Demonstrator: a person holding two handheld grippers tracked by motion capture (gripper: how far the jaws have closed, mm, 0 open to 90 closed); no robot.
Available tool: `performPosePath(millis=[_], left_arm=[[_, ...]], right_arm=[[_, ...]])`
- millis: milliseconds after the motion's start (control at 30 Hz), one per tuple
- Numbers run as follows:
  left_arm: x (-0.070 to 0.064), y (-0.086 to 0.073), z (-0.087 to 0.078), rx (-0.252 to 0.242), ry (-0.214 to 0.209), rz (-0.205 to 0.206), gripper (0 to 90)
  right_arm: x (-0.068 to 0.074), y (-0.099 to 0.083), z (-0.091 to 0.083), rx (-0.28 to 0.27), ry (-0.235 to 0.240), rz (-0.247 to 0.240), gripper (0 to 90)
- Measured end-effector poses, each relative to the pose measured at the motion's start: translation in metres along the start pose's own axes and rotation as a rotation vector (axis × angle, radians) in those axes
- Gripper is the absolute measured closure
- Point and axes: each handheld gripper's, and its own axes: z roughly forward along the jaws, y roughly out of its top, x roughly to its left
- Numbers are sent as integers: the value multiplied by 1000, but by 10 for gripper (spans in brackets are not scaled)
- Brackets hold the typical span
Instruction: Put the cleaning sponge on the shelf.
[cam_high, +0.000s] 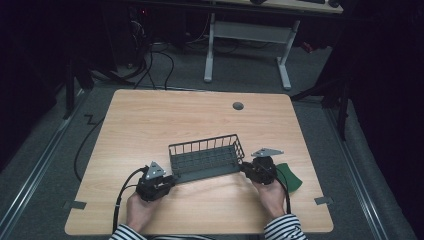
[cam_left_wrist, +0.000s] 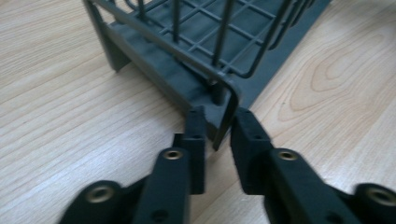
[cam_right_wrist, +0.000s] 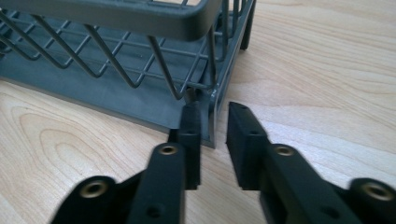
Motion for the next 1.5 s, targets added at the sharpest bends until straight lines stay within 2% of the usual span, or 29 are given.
performPosePath(millis=[33,233,333,433,467,667,833,933,1000,1033,1167,1300,1367,1500], left_arm=[[1,0,0,-3,4,-5,733],[8,-4,-3,0,27,-22,487],[14,-7,-6,12,31,-30,438],[18,-12,-9,14,45,-35,404],[20,-13,-9,16,48,-39,404],[32,-19,-13,31,79,-63,371],[44,-21,-15,36,133,-83,361],[49,-22,-14,29,187,-74,355],[50,-25,-13,10,217,-56,338],[51,-27,-12,-7,215,-55,338],[52,-26,-12,-8,232,-68,322],[52,-26,-11,-8,235,-72,314],[52,-26,-11,-8,235,-72,312],[52,-26,-11,-7,235,-71,307]], right_arm=[[0,0,0,0,0,0,742],[-5,-2,-15,-33,-35,-1,583],[-7,-4,-20,-56,-38,1,547],[-11,-6,-30,-81,-72,-14,472],[-11,-6,-30,-81,-72,-14,472],[-27,-13,-47,-123,-109,19,378],[-36,-16,-57,-130,-138,35,333],[-44,-18,-64,-126,-160,45,319],[-52,-21,-69,-99,-177,58,305],[-52,-21,-69,-99,-177,58,305],[-65,-30,-79,-63,-211,72,298],[-74,-37,-82,-39,-218,82,286],[-81,-41,-82,-15,-217,80,269],[-83,-45,-79,13,-202,79,250]])
